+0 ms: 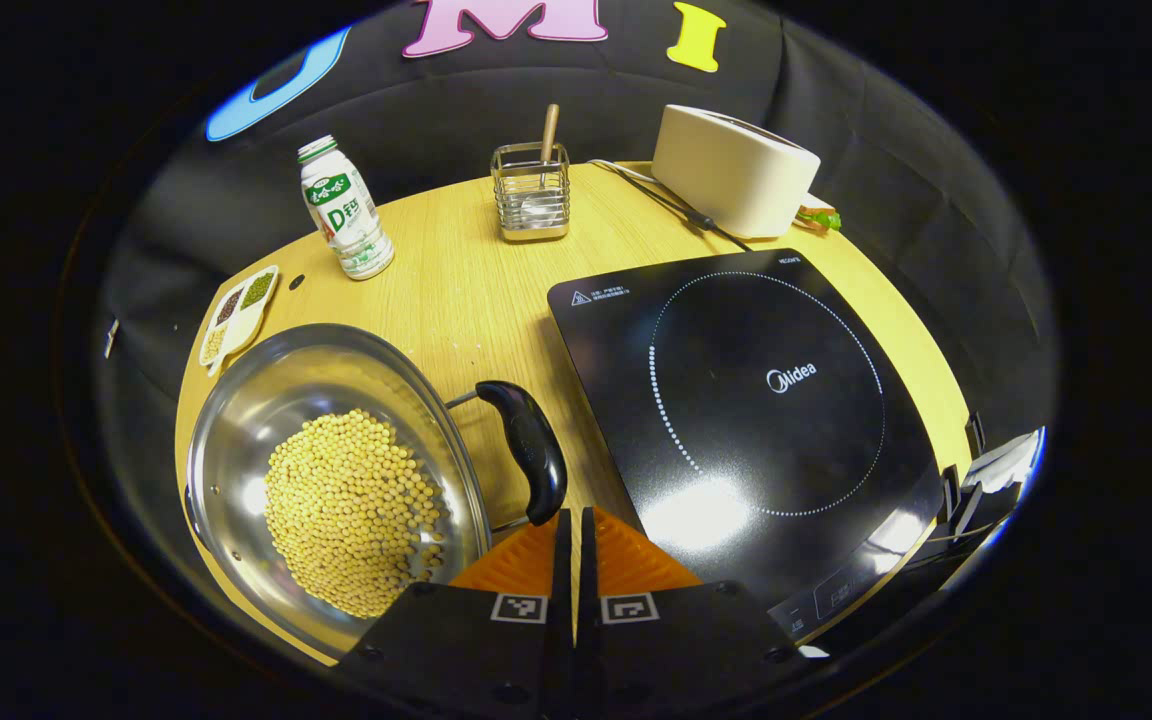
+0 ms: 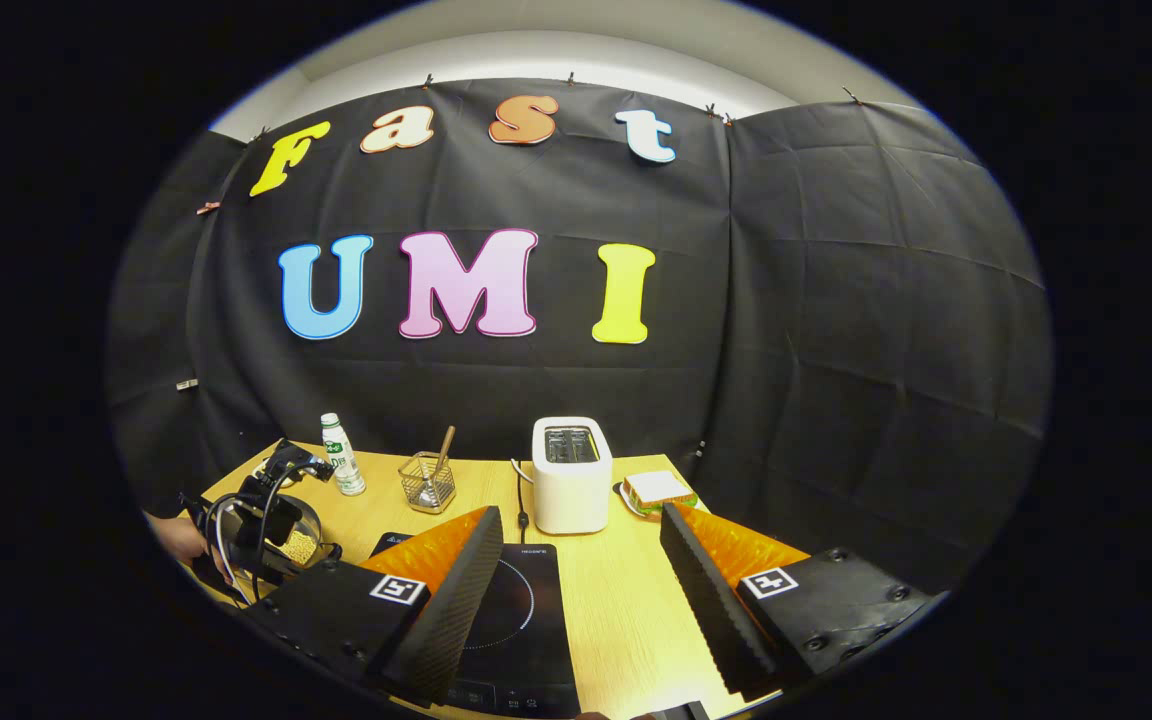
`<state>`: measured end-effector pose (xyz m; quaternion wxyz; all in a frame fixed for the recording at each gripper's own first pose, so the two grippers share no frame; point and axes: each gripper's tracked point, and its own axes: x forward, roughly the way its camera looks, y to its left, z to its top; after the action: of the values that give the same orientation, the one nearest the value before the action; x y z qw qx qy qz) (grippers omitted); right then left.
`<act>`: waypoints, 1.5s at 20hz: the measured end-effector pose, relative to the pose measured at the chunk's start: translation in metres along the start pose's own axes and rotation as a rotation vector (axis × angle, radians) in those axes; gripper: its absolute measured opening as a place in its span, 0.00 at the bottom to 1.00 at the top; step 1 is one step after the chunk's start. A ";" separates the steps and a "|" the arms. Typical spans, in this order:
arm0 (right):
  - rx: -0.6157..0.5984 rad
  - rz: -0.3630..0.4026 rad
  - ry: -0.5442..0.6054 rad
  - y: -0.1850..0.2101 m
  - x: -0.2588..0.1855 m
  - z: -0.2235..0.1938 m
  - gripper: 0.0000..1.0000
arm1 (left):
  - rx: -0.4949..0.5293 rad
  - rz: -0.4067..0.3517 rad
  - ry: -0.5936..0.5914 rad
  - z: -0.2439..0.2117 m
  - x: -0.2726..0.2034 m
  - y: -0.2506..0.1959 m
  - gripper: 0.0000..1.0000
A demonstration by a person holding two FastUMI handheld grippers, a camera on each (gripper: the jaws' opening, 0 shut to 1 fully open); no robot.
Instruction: First push the handle of the pot to place it horizontally, then grasp the pot with both hands and set it on the induction cooktop.
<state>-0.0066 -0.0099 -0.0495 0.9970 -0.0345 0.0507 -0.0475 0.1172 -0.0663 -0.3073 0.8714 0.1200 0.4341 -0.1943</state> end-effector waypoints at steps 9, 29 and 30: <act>0.001 0.050 0.035 0.031 -0.003 -0.010 0.99 | -0.086 -0.036 -0.153 -0.004 -0.045 -0.008 0.05; 0.020 0.329 0.259 0.233 -0.004 -0.062 0.99 | -0.371 0.141 -0.518 -0.102 -0.191 0.167 0.96; 0.013 0.344 0.275 0.244 -0.003 -0.065 0.99 | -0.380 0.152 -0.524 -0.104 -0.192 0.180 0.92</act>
<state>0.0056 0.2284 -0.1313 0.9743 -0.0123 0.1910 0.1188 0.0177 0.1794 -0.2073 0.9723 -0.0668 0.2136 -0.0683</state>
